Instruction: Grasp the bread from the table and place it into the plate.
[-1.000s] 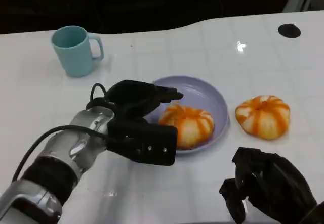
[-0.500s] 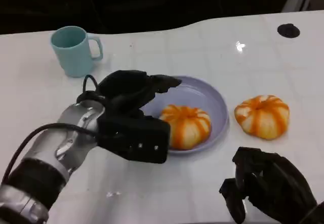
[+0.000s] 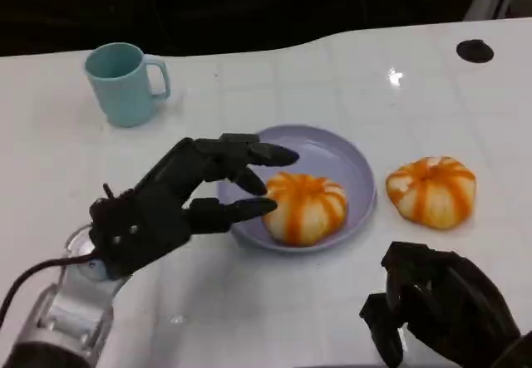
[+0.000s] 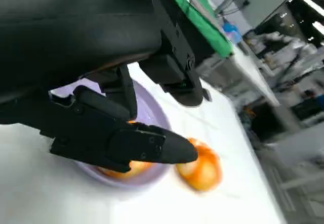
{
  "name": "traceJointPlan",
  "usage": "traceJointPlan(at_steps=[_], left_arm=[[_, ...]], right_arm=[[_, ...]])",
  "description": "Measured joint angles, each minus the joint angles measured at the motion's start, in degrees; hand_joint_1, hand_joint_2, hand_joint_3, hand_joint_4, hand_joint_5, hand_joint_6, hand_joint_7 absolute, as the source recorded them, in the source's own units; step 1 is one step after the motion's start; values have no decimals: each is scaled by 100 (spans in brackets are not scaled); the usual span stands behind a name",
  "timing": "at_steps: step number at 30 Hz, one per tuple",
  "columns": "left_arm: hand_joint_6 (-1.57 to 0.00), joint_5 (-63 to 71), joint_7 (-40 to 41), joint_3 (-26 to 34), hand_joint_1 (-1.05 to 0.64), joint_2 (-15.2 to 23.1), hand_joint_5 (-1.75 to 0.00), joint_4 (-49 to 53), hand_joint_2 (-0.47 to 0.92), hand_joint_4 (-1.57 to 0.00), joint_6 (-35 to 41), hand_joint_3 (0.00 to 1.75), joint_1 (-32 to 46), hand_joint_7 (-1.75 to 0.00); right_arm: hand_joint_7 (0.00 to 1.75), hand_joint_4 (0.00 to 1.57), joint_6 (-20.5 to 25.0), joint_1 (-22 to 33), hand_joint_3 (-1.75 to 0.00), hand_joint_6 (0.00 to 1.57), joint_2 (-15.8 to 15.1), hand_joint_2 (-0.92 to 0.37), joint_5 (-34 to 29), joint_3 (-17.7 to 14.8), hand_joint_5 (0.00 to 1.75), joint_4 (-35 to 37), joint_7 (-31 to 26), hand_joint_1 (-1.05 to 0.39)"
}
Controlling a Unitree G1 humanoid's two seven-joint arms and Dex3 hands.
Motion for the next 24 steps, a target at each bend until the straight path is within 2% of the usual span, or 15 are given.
traceJointPlan(at_steps=[2, 7, 10, 13, 19, 24], left_arm=[[-45, -256, -150, 87, -61, -28, -174, -328, 92, -55, 150, 32, 250, -161], [-51, -617, -292, 254, -69, -47, -175, -1220, 92, -69, 551, 33, 963, -169], [-55, -859, -393, 300, -64, -50, -175, -1670, 92, -75, 867, 32, 1379, -174], [-58, -1288, -490, 379, -63, -112, -175, -2161, 92, -78, 1288, 36, 1805, -175], [-67, -2161, -408, 409, -60, -532, -175, -3059, 92, -91, 2473, 43, 2755, -175], [-69, -2418, -408, 446, -59, -640, -175, -3406, 92, -92, 2933, 45, 3161, -175]], right_arm=[[140, 120, -2, 7, -48, 104, -3, -68, -1, -2, 156, 0, 2, -92], [139, 121, 0, 16, -48, 105, -4, -67, -1, 1, 156, -14, 2, -93], [139, 121, 2, 23, -48, 105, -3, -68, -2, 6, 155, -31, -2, -93], [139, 122, 12, 31, -48, 105, -4, -68, -3, 11, 155, -52, -28, -93], [140, 122, 24, 25, -48, 105, -3, -67, -3, 25, 154, -93, -37, -93], [140, 122, 30, 28, -50, 104, -2, -67, 2, 24, 154, -102, -37, -93]])
